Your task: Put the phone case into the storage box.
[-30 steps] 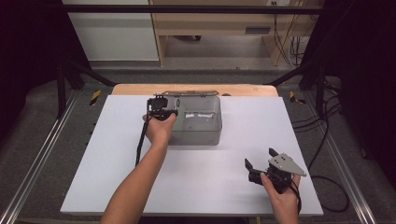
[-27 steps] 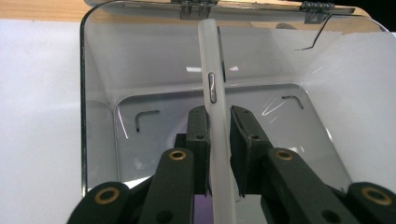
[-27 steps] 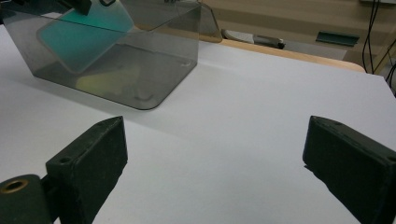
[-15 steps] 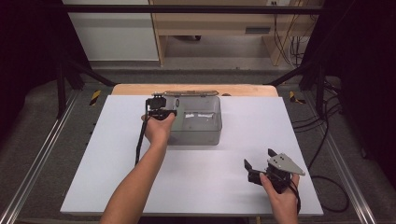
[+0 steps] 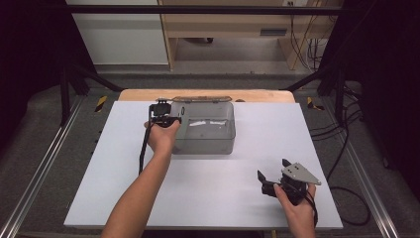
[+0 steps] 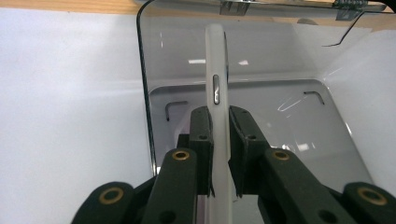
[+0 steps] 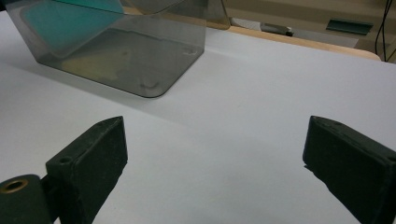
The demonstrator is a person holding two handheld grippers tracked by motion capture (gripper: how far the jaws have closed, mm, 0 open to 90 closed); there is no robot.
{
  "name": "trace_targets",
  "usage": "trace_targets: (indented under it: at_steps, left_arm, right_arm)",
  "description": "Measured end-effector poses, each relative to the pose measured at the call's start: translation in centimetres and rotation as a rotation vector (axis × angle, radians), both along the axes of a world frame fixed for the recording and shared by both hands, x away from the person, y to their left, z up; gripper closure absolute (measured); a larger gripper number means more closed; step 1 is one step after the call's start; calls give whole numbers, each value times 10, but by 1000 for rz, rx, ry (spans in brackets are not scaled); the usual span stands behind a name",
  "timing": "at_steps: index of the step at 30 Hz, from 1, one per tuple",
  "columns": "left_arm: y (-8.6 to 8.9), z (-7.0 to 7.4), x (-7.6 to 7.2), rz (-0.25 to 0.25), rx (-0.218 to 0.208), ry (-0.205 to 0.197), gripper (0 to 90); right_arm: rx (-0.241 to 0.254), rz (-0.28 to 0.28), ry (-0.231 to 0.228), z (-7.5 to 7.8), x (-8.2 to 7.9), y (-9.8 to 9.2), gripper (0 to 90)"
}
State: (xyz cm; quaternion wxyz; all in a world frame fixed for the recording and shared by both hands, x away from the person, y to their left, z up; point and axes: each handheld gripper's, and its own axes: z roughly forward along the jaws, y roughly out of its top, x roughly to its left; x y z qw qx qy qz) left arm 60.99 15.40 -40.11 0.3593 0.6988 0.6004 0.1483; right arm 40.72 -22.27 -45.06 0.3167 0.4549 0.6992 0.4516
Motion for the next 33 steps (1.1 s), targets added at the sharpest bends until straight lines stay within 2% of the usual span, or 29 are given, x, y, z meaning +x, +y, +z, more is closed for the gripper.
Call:
trace_targets:
  at_steps: [6, 8, 12, 17, 21, 24, 25, 28, 32, 33]
  left_arm:
    - [-4, -5, 2, -16, 21, 0, 788]
    - [-8, -6, 2, -33, 74, -16, 783]
    - [-10, -5, 2, -42, 96, -30, 753]
    - [-11, -3, 1, -51, 112, -63, 733]
    - [-10, 1, 1, -61, 152, -108, 699]
    - [-9, 3, 1, -58, 137, -120, 690]
    - [-7, 6, 0, -63, 115, -140, 689]
    - [-6, 13, -4, -73, 108, -172, 665]
    - [-5, 17, -8, -80, 97, -188, 632]
    - [-4, 19, -9, -81, 92, -194, 586]
  right_arm:
    - [1, 0, 1, 0, -1, 0, 68]
    - [3, -1, 1, 0, -1, -1, 68]
    - [3, 1, 0, 0, 0, -1, 68]
    - [2, 7, 1, 0, 0, 0, 68]
    - [2, 7, 2, 0, 0, 0, 68]
    - [3, 8, 4, 0, 0, 1, 68]
    - [3, 8, 4, 0, 0, 1, 68]
    - [3, 8, 2, 0, 0, 1, 68]
    - [2, 9, 1, 0, 0, 1, 67]
    - [5, 9, 2, 0, 0, 1, 65]
